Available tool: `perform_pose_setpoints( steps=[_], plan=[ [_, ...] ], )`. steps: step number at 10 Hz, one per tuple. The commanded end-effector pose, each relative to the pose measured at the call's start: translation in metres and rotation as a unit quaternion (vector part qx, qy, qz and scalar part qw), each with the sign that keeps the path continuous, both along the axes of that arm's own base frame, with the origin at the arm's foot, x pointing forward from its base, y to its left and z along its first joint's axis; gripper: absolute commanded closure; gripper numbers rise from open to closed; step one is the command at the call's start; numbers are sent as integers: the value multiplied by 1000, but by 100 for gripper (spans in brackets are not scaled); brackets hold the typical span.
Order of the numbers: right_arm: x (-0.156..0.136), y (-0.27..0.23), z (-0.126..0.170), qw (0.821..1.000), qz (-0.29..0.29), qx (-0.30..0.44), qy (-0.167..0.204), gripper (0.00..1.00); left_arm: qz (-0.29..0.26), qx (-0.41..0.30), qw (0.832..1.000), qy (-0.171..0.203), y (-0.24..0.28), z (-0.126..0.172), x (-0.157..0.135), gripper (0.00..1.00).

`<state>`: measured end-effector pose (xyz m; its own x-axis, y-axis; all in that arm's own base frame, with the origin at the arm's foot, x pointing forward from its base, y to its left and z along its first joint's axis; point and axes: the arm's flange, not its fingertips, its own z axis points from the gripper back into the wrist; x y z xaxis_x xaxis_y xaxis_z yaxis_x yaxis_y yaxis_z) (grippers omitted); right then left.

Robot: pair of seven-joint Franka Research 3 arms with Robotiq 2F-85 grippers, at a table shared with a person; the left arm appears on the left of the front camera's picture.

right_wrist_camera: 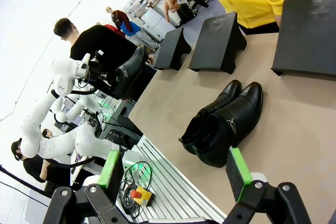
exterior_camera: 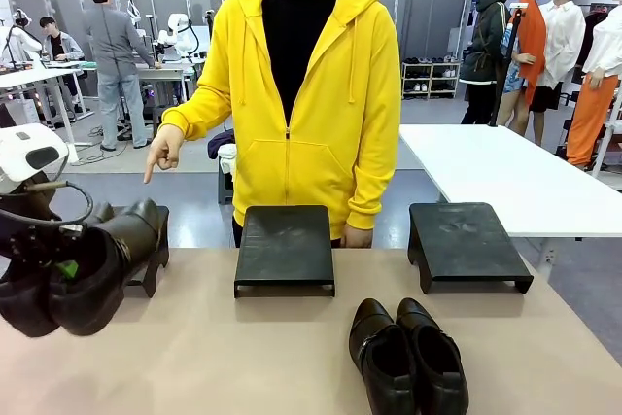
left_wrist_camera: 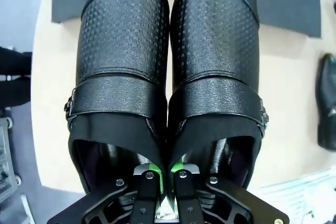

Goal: Place the shoes on the stand as instructed by the person.
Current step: Pick up one pair of Shoes and place it on the Shoes Stand indicated by the person.

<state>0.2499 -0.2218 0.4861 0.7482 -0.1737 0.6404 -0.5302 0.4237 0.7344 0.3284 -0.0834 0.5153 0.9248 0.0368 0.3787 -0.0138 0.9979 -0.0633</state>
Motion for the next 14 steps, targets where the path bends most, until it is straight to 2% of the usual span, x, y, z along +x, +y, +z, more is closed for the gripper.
perform_pose_setpoints(
  steps=[1,6,8,11,14],
  plan=[
    [0,-1,2,1000,1,2,-9,0,2,6,999,-46,23,-4,39,93],
    [0,-1,2,1000,1,2,-9,0,-12,10,996,-85,81,-28,119,93],
    [0,-1,2,1000,1,2,-9,0,-24,14,994,-105,93,-34,142,93],
    [0,-1,2,1000,1,2,-9,0,-22,23,994,-109,100,-51,176,93],
    [0,-1,2,1000,1,2,-9,0,-27,26,991,-126,98,-63,194,93]
  ],
)
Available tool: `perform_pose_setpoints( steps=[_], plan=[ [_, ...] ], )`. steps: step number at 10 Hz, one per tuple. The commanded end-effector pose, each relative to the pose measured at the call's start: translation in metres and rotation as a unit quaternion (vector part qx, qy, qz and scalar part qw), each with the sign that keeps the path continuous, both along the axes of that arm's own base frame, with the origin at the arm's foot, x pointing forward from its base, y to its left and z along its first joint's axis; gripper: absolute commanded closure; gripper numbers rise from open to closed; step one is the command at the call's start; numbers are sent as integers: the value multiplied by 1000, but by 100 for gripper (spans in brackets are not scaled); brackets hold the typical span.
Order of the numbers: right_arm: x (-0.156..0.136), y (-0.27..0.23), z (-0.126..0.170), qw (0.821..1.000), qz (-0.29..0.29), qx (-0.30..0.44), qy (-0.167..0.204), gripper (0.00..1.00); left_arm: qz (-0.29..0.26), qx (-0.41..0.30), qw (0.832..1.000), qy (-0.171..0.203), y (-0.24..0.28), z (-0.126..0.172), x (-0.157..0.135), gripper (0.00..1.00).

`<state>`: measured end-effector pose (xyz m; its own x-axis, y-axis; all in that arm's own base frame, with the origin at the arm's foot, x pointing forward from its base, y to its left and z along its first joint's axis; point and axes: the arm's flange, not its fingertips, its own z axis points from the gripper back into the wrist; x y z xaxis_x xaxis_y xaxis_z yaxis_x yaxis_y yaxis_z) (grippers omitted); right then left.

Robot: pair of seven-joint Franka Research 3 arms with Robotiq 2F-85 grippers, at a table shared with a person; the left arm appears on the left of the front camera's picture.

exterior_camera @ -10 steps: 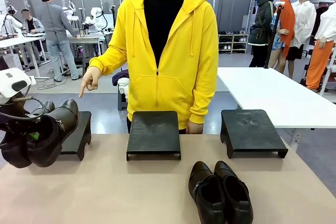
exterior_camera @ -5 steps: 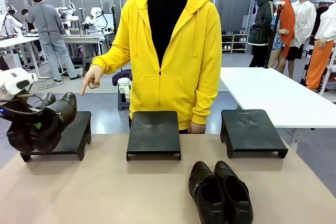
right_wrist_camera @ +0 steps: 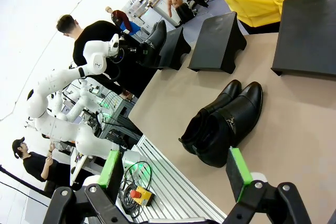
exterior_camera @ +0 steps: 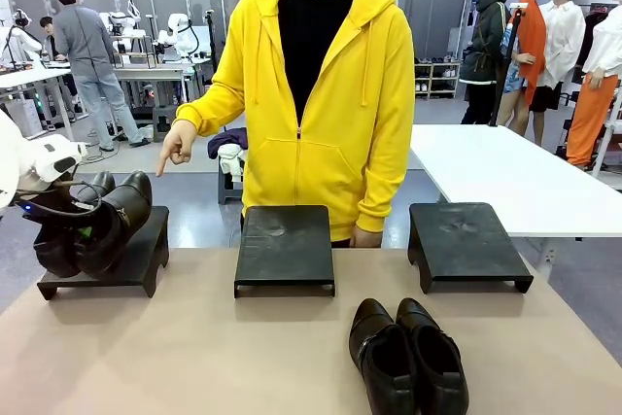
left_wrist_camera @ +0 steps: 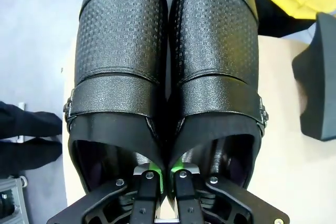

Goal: Place the shoes on the stand as instructed by the person.
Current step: Pick up one pair of Shoes and place it on the Shoes Stand indicated by the person.

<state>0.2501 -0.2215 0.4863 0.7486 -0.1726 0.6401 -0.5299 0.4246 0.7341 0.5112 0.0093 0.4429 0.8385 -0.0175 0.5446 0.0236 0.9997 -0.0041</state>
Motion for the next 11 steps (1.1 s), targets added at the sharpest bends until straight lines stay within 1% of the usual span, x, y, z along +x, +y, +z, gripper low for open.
perform_pose_setpoints(
  steps=[1,4,6,8,11],
  plan=[
    [-1,-1,2,1000,1,3,-9,0,-7,1,999,-37,3,4,18,93],
    [-1,-1,2,1000,1,3,-9,0,2,5,1000,-29,1,-10,24,93],
    [-1,-1,2,1000,1,3,-9,0,7,5,999,-35,1,-22,30,93],
    [-1,-1,2,1000,1,3,-9,0,17,4,999,-29,3,-30,31,93],
    [-1,-1,2,1000,1,3,-9,0,35,-7,999,-40,8,-29,35,93]
  ],
)
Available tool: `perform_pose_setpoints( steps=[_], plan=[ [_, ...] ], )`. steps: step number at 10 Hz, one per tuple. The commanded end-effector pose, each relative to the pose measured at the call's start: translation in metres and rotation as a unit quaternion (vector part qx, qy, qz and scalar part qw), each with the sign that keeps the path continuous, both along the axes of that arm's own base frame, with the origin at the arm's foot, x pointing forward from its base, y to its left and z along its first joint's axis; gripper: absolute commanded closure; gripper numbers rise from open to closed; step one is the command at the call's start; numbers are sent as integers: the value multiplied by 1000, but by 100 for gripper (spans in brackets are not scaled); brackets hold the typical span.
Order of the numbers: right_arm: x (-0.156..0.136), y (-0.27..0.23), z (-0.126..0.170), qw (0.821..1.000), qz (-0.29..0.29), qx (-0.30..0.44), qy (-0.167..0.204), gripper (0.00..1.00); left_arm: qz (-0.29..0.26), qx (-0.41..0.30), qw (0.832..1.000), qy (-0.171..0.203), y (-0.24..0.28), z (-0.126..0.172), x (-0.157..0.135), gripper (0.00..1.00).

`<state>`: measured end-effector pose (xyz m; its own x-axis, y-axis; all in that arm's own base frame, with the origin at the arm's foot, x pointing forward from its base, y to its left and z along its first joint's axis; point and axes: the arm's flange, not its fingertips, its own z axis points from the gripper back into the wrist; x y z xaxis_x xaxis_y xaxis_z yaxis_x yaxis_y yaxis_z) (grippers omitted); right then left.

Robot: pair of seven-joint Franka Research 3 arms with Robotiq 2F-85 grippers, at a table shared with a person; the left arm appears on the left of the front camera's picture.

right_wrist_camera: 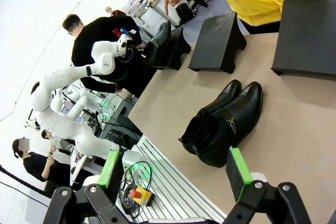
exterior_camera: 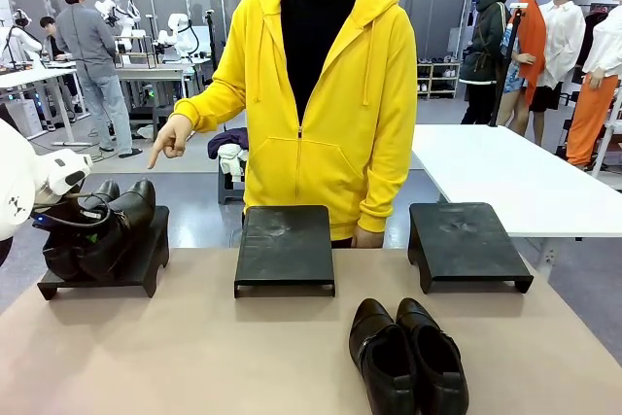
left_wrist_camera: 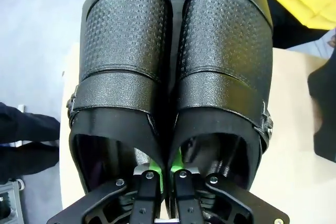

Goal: Place the shoes on the stand as instructed by the person.
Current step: Pick up one pair of Shoes and place it on the Shoes Stand indicated by the person.

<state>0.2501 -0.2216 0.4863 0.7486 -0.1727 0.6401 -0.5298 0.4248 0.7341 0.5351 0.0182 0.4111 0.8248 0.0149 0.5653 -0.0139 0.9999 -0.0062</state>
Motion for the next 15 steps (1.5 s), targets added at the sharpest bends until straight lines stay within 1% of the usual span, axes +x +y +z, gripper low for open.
perform_pose_setpoints(
  steps=[1,3,5,6,7,8,9,10,11,13,14,15],
  plan=[
    [-1,-1,2,1000,1,3,-9,0,22,-8,999,-31,0,4,13,93],
    [-1,-1,2,1000,1,3,-9,0,28,-12,999,-32,1,4,16,93],
    [-1,-1,2,1000,1,3,-9,0,22,-8,999,-27,-2,1,17,93],
    [-1,-1,2,1000,1,3,-9,0,22,-11,999,-25,-1,1,17,79],
    [-1,-1,2,1000,1,3,-9,0,23,-11,999,-24,0,3,17,56],
    [-1,-1,2,1000,1,3,-9,0,24,-13,999,-25,1,5,17,42],
    [-1,-1,2,1000,1,3,-9,0,23,-12,999,-24,1,6,17,20],
    [-1,-1,2,1000,1,3,-9,0,23,-7,999,-22,0,6,16,5],
    [-1,-1,2,1000,1,3,-9,0,18,-9,1000,-22,-1,8,13,0],
    [-1,-1,2,1000,1,3,-9,0,19,-9,1000,-20,-2,10,10,0],
    [-1,-1,2,1000,1,3,-9,0,24,-4,1000,-18,-2,11,8,4],
    [-1,-1,2,1000,1,3,-9,0,29,-3,999,-15,-2,13,6,0]
  ],
)
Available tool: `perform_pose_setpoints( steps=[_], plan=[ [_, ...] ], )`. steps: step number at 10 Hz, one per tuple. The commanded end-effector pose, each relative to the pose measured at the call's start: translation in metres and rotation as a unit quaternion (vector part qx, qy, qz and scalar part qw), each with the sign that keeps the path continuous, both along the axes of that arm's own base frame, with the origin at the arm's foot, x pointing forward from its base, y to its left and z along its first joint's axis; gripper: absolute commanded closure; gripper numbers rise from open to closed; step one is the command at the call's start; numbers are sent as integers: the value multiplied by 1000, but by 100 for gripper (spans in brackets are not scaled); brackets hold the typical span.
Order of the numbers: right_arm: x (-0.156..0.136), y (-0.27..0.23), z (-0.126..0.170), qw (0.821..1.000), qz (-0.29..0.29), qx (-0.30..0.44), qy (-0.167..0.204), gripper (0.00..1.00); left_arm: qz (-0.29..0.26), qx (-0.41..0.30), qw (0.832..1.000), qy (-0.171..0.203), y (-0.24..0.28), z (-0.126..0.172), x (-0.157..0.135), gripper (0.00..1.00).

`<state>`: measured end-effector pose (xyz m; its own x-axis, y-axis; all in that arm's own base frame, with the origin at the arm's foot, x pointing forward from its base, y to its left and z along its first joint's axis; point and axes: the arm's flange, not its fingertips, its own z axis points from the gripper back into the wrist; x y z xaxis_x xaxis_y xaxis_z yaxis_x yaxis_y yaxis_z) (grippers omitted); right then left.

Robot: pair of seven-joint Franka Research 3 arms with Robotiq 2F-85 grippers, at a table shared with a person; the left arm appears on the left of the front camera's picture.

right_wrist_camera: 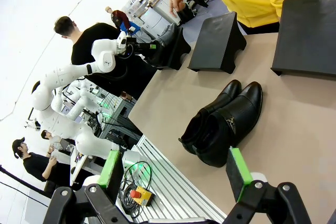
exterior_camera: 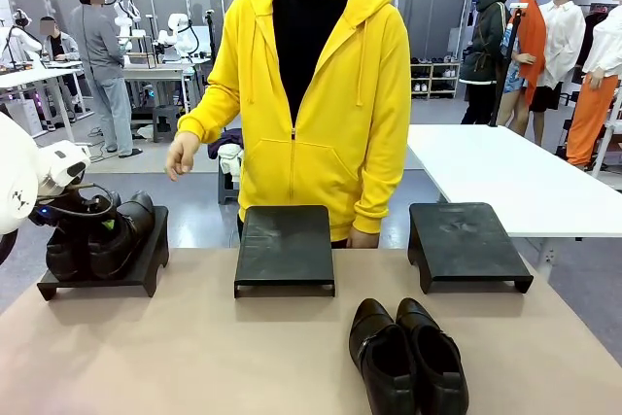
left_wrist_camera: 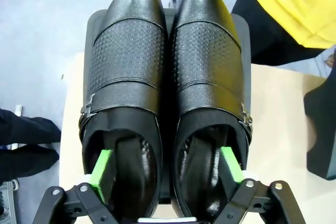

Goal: Place the shoes on the stand as instructed by the person.
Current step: Pick up one pair of Shoes and place it on the Shoes Stand indicated by the person, then pick up another pair of Shoes and place it on the Shoes Stand indicated by the person.

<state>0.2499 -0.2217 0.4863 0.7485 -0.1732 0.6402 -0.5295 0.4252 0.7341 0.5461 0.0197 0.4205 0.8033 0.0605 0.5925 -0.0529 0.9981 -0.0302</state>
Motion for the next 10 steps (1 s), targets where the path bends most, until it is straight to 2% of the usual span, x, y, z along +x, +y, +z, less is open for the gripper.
perform_pose_setpoints(
  steps=[1,2,10],
  plan=[
    [0,-1,2,1000,1,3,-9,0,12,18,1000,-7,-3,4,-10,0],
    [0,-1,2,1000,1,3,-9,0,0,0,1000,0,0,0,0,0],
    [0,-1,2,1000,1,3,-9,0,0,0,1000,0,0,0,0,0]
  ],
)
